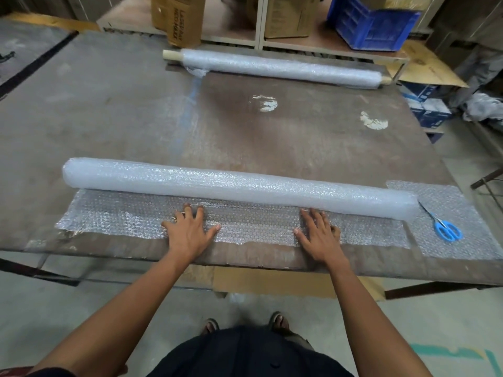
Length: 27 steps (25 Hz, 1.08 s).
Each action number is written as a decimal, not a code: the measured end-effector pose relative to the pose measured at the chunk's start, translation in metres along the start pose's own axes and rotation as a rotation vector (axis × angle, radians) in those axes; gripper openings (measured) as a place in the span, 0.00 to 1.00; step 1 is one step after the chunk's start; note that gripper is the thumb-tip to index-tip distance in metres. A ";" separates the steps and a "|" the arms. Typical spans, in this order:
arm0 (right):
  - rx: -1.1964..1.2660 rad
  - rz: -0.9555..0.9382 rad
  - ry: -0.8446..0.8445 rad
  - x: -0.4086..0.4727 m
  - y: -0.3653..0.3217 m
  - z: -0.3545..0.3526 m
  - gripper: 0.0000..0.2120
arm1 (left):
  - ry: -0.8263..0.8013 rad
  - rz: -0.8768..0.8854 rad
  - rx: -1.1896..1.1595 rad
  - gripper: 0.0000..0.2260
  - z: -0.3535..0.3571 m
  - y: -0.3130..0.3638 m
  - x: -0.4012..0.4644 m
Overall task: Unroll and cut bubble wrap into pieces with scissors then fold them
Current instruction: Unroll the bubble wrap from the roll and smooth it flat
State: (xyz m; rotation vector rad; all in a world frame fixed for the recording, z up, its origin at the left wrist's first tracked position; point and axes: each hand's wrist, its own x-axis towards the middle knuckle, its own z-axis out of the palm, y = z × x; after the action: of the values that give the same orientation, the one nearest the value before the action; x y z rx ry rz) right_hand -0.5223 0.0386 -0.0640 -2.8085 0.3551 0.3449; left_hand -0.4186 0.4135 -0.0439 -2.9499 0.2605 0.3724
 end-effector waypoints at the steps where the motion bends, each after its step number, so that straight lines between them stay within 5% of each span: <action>1: -0.002 -0.001 0.007 -0.001 0.000 0.001 0.34 | -0.006 -0.011 -0.012 0.41 0.001 0.001 0.000; 4: -0.005 -0.004 0.186 -0.004 -0.006 0.000 0.29 | 0.083 0.048 -0.165 0.33 -0.002 0.014 0.000; 9: -0.091 -0.115 0.525 0.000 -0.040 -0.012 0.12 | 0.246 0.585 -0.346 0.22 -0.013 0.073 0.008; 12: -0.137 -0.254 0.494 0.014 -0.065 -0.021 0.12 | 0.244 0.787 -0.222 0.24 -0.008 0.091 0.024; 16: -0.163 -0.386 0.473 0.029 -0.101 -0.029 0.15 | 0.300 0.839 -0.088 0.27 -0.008 0.091 0.043; 27: -0.222 -0.202 0.350 0.062 -0.140 -0.025 0.29 | 0.188 0.884 -0.074 0.31 0.012 0.081 0.061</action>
State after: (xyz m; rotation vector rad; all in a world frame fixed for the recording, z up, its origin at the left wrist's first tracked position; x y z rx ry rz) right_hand -0.4208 0.1477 -0.0226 -3.0872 0.1063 -0.1647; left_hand -0.3786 0.3278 -0.0821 -2.7559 1.6024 0.1876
